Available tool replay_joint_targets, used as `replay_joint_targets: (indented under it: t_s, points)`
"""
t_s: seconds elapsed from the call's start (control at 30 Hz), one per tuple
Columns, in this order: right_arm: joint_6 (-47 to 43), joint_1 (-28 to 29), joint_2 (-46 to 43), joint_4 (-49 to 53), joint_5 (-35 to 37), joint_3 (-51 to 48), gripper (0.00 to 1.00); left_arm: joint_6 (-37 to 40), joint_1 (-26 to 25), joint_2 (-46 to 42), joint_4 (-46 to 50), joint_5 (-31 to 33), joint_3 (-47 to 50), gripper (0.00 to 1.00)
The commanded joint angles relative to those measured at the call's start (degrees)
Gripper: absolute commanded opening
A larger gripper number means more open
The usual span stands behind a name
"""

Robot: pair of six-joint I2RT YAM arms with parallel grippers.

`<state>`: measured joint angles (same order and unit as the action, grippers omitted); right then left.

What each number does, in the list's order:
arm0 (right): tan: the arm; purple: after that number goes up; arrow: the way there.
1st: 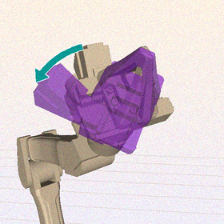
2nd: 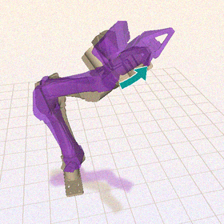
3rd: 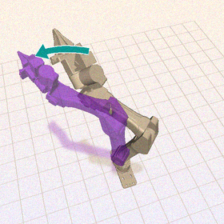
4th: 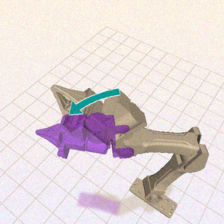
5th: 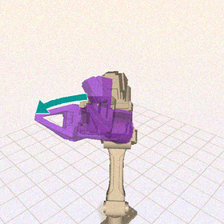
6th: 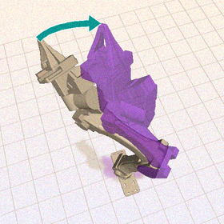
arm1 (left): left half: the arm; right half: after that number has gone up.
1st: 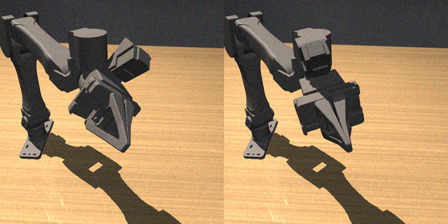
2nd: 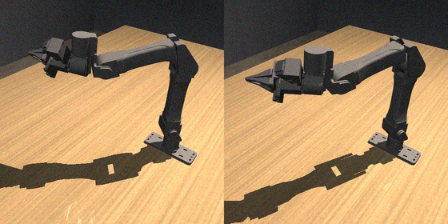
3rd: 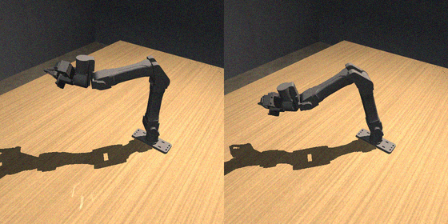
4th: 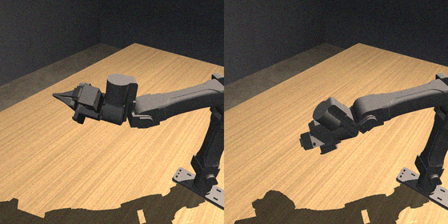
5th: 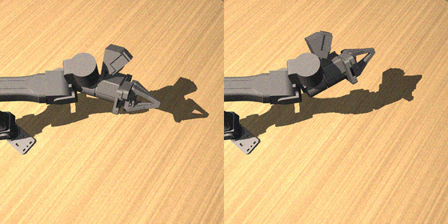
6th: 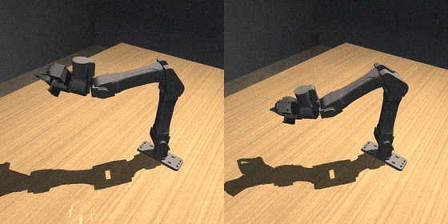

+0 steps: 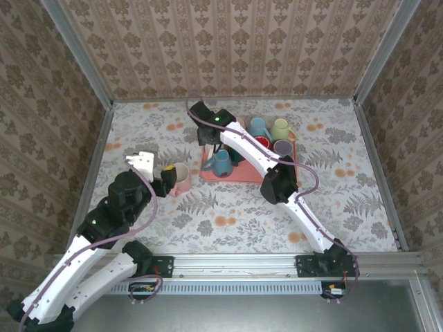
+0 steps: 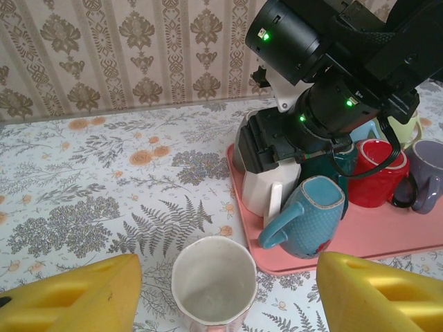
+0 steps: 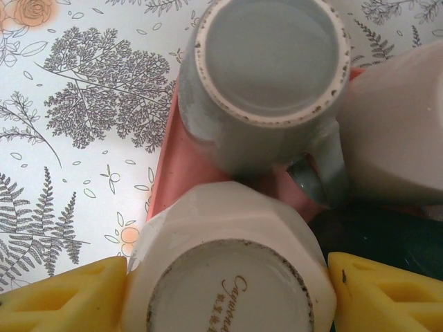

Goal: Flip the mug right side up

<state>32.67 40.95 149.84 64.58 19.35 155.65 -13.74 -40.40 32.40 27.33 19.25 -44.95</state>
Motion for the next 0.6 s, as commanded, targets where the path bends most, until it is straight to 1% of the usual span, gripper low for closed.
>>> replay_joint_targets:
  t_s: [0.0, 0.07, 0.13, 0.17, 0.23, 0.33, 0.43, 0.57]
  points:
    - [6.4, 0.9, -0.6, 7.7, -1.7, -0.5, 0.67, -0.1, 0.0, 0.0, -1.1, -0.3, 0.4, 0.68]
    - [8.2, 1.1, -1.0, 8.5, -1.8, -0.6, 0.66, -0.1, 0.0, 0.0, -1.1, -0.3, 0.4, 0.68]
    - [9.2, 1.0, -1.1, 9.0, -1.8, -0.6, 0.67, -0.2, 0.1, 0.0, -1.0, -0.3, 0.4, 0.68]
    - [9.1, 1.1, -1.1, 8.9, -1.9, -0.6, 0.7, -0.2, 0.0, -0.1, -1.0, -0.3, 0.4, 0.69]
    - [8.7, 0.9, -0.7, 8.5, -2.1, -0.5, 0.8, -0.1, 0.0, -0.1, -1.0, -0.2, 0.4, 0.69]
    - [9.1, -0.2, 0.3, 8.0, -4.5, -0.6, 0.86, -0.1, -0.1, -0.1, -1.0, -0.2, 0.4, 0.69]
    - [9.4, -1.0, 1.4, 6.8, -6.6, -0.5, 0.87, 0.0, -0.1, -0.1, -1.0, -0.1, 0.4, 0.69]
    - [8.8, -1.4, 2.4, 4.8, -7.6, -0.6, 0.87, 0.0, -0.1, -0.1, -1.1, 0.1, 0.5, 0.69]
